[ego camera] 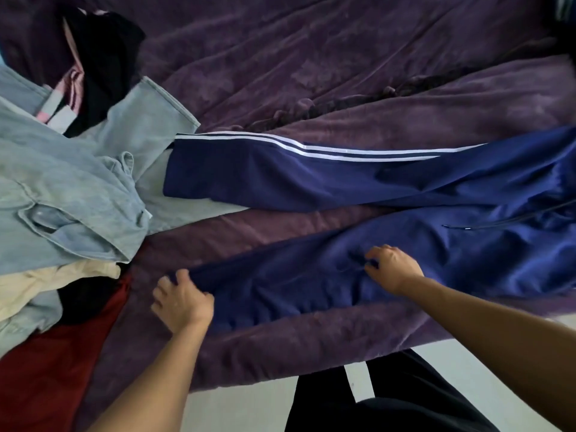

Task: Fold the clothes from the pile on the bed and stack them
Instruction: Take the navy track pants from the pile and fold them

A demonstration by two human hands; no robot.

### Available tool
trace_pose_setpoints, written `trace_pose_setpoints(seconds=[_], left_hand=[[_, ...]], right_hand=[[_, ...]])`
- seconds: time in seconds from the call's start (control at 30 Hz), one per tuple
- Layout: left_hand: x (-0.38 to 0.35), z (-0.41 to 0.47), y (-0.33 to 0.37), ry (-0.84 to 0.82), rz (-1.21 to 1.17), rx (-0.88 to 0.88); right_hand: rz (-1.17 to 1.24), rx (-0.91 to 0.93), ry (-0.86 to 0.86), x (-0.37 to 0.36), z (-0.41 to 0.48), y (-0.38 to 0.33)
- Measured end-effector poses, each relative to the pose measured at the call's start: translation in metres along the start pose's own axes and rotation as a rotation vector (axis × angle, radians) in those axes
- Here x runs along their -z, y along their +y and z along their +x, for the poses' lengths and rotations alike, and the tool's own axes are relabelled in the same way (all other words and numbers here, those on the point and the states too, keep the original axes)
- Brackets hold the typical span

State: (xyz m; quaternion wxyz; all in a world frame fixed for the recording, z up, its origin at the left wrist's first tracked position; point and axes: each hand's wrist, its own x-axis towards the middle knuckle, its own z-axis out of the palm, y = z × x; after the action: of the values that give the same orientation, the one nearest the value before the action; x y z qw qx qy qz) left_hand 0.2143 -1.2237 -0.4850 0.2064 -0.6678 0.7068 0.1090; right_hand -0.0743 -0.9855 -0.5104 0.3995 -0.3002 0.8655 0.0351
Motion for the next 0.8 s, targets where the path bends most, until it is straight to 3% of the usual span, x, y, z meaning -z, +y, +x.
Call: trace_pose_setpoints(seconds=[0.1,0.2,0.37,0.53,0.7,0.8], left_hand=[[-0.008,-0.019,0.059,0.009,-0.025,-0.321],[-0.018,-0.053,0.122,-0.131,-0.081,-0.573],[-0.049,-0.131,0.202,-0.332,0.022,-0.841],[-0.095,-0.201,0.258,-0.412,0.151,-0.955],[-0.151,-0.247,0.301,-0.368,0.392,-0.936],[-0.178,-0.261,0.317,-0.223,0.499,-0.876]], right_hand=[[0.008,-0.093,-0.015,-0.003,-0.016,0.041],[0.031,-0.199,0.025,0.005,-0.031,0.093],[0.102,-0.428,0.188,0.031,-0.052,0.198],[0.358,-0.746,0.429,0.05,-0.053,0.308],[0.917,-0.952,0.479,0.056,-0.029,0.389],[1.264,-0.982,0.572,0.06,-0.019,0.418]])
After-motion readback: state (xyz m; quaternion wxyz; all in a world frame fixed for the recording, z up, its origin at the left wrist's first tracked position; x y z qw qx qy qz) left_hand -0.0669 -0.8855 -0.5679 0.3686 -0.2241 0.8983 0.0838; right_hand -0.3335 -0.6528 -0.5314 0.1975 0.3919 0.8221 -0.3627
